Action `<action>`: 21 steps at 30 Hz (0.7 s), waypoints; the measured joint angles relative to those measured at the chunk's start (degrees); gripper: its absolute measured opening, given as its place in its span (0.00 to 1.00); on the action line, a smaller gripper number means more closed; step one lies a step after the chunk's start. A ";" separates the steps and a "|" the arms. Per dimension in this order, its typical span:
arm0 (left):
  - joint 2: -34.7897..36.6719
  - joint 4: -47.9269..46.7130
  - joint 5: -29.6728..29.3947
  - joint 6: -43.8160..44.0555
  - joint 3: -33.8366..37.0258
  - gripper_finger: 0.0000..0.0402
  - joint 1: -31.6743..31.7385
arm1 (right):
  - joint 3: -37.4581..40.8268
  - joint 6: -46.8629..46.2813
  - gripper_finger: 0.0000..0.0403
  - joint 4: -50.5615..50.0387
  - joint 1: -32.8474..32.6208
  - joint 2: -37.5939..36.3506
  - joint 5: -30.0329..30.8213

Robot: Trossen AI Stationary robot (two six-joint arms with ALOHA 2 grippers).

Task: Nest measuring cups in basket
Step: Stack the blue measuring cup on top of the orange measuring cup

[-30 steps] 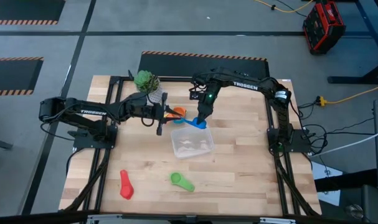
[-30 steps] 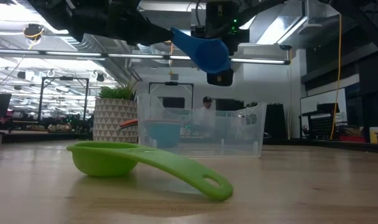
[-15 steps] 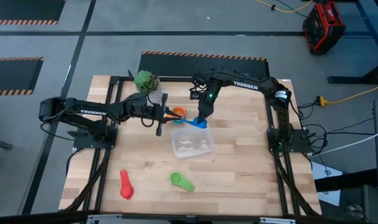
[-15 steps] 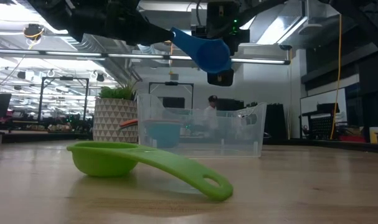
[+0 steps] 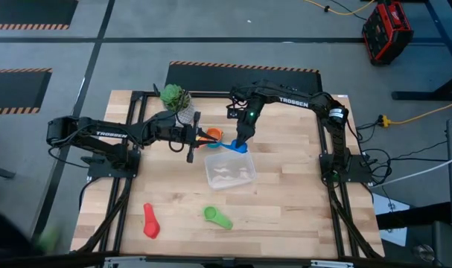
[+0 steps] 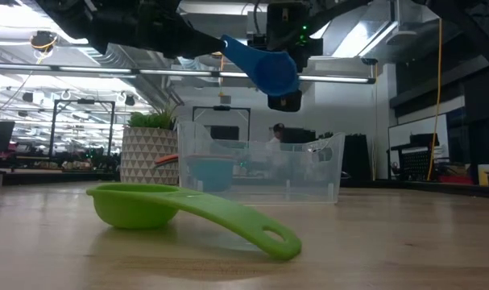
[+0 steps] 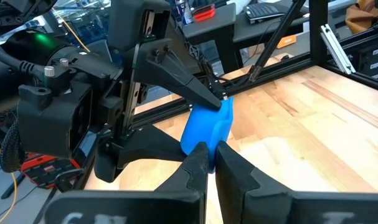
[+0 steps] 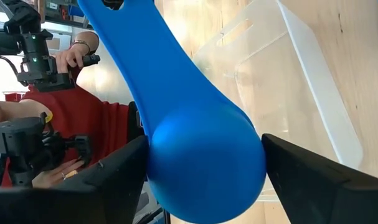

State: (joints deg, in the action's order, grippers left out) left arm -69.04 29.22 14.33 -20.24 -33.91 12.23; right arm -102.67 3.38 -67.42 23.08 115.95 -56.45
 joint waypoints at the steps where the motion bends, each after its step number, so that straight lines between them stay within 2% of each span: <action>1: 0.00 0.01 0.00 0.01 0.00 0.02 0.00 | 0.00 0.00 0.76 0.02 0.01 -0.01 0.00; 21: 0.00 -0.21 -0.16 0.05 0.00 0.01 -0.02 | -0.09 1.60 0.76 0.52 -0.21 -0.01 2.39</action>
State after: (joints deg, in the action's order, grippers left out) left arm -69.04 29.01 14.17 -20.18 -33.91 12.21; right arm -102.76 4.97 -66.89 22.87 115.94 -54.05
